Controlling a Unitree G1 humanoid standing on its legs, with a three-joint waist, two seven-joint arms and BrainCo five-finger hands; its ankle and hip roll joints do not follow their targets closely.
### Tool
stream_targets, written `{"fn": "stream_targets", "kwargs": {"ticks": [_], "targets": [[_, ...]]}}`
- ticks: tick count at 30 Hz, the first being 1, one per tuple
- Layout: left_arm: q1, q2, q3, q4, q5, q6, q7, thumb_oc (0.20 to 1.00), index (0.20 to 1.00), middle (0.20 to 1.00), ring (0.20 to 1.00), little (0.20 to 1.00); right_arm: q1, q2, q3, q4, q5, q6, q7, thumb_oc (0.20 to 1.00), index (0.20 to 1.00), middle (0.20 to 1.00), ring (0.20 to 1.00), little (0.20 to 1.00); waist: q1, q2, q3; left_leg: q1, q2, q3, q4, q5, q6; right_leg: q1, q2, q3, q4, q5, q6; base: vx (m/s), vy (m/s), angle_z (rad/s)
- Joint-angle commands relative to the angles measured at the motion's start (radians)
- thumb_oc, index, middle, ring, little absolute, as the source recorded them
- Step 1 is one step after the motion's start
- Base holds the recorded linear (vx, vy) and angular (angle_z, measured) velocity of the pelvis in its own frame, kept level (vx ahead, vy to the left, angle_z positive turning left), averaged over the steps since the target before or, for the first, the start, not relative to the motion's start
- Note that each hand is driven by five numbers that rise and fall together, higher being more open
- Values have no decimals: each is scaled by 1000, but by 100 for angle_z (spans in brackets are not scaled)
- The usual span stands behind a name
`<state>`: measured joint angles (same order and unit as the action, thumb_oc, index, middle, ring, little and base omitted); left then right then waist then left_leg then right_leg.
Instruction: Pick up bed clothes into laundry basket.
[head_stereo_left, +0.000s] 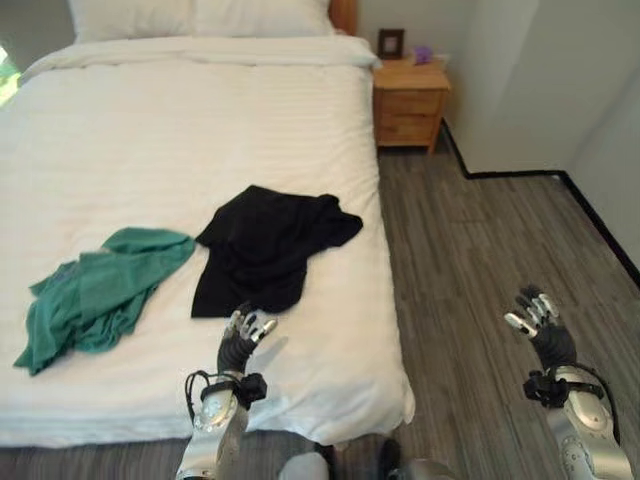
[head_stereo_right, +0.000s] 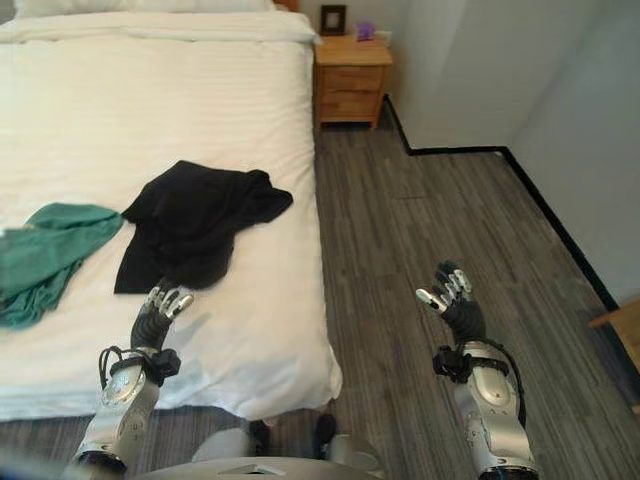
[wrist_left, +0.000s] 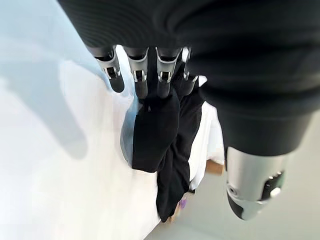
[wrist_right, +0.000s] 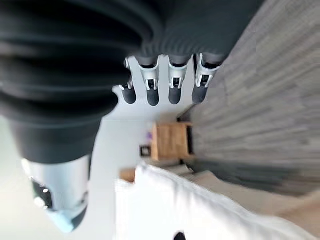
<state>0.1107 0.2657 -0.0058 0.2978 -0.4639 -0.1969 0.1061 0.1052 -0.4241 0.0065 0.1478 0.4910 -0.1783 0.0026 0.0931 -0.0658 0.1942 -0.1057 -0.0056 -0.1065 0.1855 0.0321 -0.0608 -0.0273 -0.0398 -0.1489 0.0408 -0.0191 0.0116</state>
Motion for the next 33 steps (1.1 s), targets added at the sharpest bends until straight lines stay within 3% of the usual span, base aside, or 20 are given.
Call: {"fn": "stream_targets", "kwargs": {"ticks": [1,2,3,5,9,11,13,19,21,23,24,26,27,28,29,30,33], "targets": [[-6,30,29,-50,-13,-70,18,1000,1000,1000,1000,1000,-88,-9,-34,-83,51,-71,2,1000,1000,1000,1000,1000,0,-11,15,-25,51,76,-135,79,-12,41,-28,-56,-22,22,67,-19,38,6],[0,27,24,-43,-11,-64,13,1000,1000,1000,1000,1000,-85,-3,-42,-87,58,-75,-3,1000,1000,1000,1000,1000,-1,-5,10,-9,77,117,-165,97,-15,42,-31,-69,-16,18,68,-57,111,40],[-5,29,14,-32,-5,-61,15,1000,1000,1000,1000,1000,-73,10,-44,-106,69,-83,-10,1000,1000,1000,1000,1000,-11,8,9,8,140,191,-205,135,-30,41,-45,-100,-11,13,70,-61,115,67],[-14,25,7,-28,-3,-66,13,1000,1000,1000,1000,1000,-55,9,-41,-114,54,-79,-5,1000,1000,1000,1000,1000,-21,15,12,35,182,236,-218,147,-47,43,-59,-129,-15,14,73,-70,86,55],[-19,9,0,-27,-19,-65,6,1000,1000,1000,1000,1000,-25,-2,-42,-111,32,-68,-7,1000,1000,1000,1000,1000,-43,26,8,87,234,290,-198,136,-69,52,-92,-180,-30,33,86,-57,81,39],[-21,5,-8,-19,-17,-63,5,1000,1000,1000,1000,1000,-18,1,-46,-119,41,-69,-7,1000,1000,1000,1000,1000,-51,29,4,98,235,309,-190,123,-70,57,-97,-190,-35,36,88,-28,88,30],[-29,5,-31,-12,-13,-56,-3,1000,1000,1000,1000,1000,4,12,-60,-140,51,-71,-9,1000,1000,1000,1000,1000,-72,33,-15,115,216,347,-183,75,-66,66,-111,-205,-46,43,92,21,151,11],[-61,24,-67,-21,-2,-53,9,1000,1000,1000,1000,1000,6,27,-82,-140,54,-77,-38,1000,1000,1000,1000,1000,-103,32,-20,128,171,343,-209,33,-35,50,-142,-176,-30,65,116,27,247,4],[-65,46,-55,-25,15,-53,12,1000,1000,1000,1000,1000,-1,25,-86,-126,11,-64,-50,1000,1000,1000,1000,1000,-113,21,-22,164,133,345,-243,8,-1,31,-170,-123,17,75,140,60,357,-9],[-63,55,-49,-29,22,-52,10,1000,1000,1000,1000,1000,-1,23,-89,-122,3,-57,-48,1000,1000,1000,1000,1000,-117,16,-27,167,120,349,-249,2,9,16,-183,-104,38,86,148,25,221,-28],[-61,85,-34,-33,48,-51,2,1000,1000,1000,1000,1000,-10,8,-91,-109,-54,-42,-36,1000,1000,1000,1000,1000,-126,9,-17,189,99,357,-255,-13,29,-15,-207,-65,106,120,164,18,246,-30],[-65,102,-26,-27,62,-50,-4,1000,1000,1000,1000,1000,-16,-6,-92,-93,-91,-32,-33,1000,1000,1000,1000,1000,-130,3,-15,189,91,357,-257,-11,37,-39,-209,-38,142,142,168,5,160,-27],[-68,122,-21,-16,90,-46,-8,1000,1000,1000,1000,1000,-18,-40,-93,-68,-158,-19,-21,1000,1000,1000,1000,1000,-144,-1,-13,192,90,344,-259,-15,38,-56,-179,21,164,140,170,95,148,-25],[-68,142,-3,-7,105,-53,-36,1000,1000,1000,1000,1000,-20,-137,-110,-34,-354,1,-13,1000,1000,1000,1000,1000,-164,-3,-23,198,84,318,-271,-20,38,-80,-92,127,119,101,156,93,89,-13],[-69,141,-2,-7,105,-53,-36,1000,1000,1000,1000,1000,-21,-137,-110,-34,-354,1,-14,1000,1000,1000,1000,1000,-164,-2,-25,195,85,319,-272,-16,38,-83,-91,127,116,105,155,116,75,23],[-64,147,12,2,104,-58,-48,1000,1000,1000,1000,1000,-30,-217,-131,-28,-459,4,-33,1000,1000,1000,1000,1000,-171,-1,-32,194,80,305,-273,-21,38,-99,-61,152,82,96,147,66,22,34],[-85,144,-20,26,105,-70,-39,1000,1000,1000,1000,1000,-98,-253,-128,36,-385,-10,-60,1000,1000,1000,1000,1000,-165,-16,-41,190,64,277,-271,-20,38,-75,-58,147,-3,107,139,68,-17,18]]}}
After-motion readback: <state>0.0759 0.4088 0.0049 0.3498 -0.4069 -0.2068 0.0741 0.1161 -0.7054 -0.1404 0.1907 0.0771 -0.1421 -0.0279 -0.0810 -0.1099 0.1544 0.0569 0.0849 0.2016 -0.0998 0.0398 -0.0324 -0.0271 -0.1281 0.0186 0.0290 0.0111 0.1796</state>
